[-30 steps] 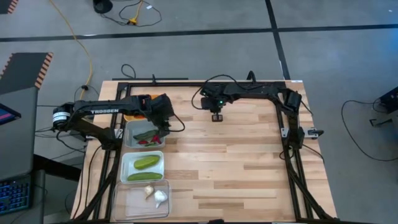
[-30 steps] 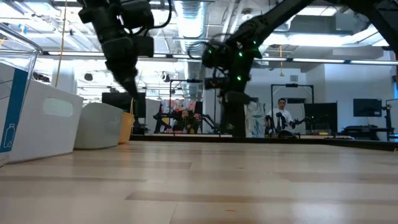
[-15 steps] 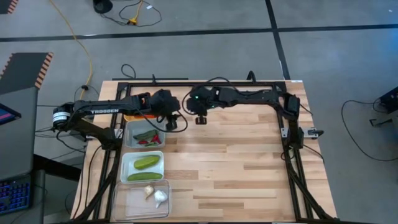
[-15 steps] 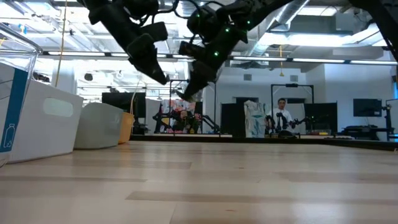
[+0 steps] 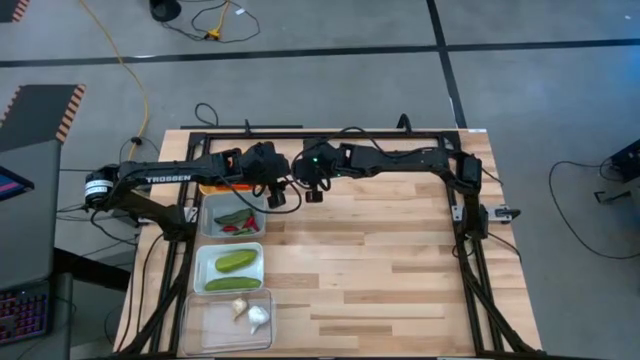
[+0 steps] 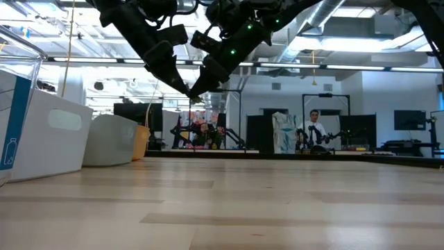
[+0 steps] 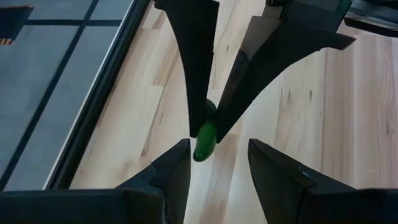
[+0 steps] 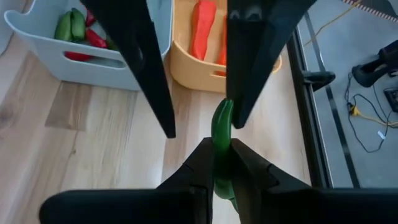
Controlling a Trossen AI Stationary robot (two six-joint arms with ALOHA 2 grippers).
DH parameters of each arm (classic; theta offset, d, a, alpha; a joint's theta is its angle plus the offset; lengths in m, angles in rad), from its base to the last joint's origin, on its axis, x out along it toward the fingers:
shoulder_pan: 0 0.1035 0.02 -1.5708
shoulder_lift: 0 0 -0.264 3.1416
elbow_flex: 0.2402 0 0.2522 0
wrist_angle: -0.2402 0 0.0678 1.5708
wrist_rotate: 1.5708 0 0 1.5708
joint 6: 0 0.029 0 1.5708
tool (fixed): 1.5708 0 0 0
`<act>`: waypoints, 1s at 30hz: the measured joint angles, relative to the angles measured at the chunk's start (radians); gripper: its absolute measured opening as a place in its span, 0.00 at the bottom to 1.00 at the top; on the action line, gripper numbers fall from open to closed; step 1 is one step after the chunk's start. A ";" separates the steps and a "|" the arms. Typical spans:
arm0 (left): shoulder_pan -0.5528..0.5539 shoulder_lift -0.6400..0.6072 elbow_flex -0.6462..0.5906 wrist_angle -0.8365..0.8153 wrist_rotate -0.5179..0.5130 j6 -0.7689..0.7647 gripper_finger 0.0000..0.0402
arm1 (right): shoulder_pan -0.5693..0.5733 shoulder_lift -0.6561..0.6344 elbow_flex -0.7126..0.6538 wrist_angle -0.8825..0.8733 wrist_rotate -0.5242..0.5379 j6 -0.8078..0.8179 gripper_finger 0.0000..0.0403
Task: Sort produce into baskets
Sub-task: Put the green chili into the gray bin
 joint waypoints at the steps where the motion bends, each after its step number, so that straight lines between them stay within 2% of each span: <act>1: 0.000 0.000 0.000 0.000 0.000 0.000 0.36 | 0.000 0.000 0.000 0.003 0.000 0.000 0.17; 15: 0.001 0.000 0.000 -0.001 -0.006 0.000 0.02 | 0.001 0.000 0.000 -0.003 -0.001 -0.002 0.17; 24: 0.001 0.000 0.000 -0.001 -0.003 0.000 0.03 | 0.000 0.000 0.000 -0.004 -0.001 -0.001 0.18; 30: 0.000 0.000 0.000 -0.001 0.003 0.000 0.03 | -0.001 0.000 0.000 -0.001 0.000 0.047 0.33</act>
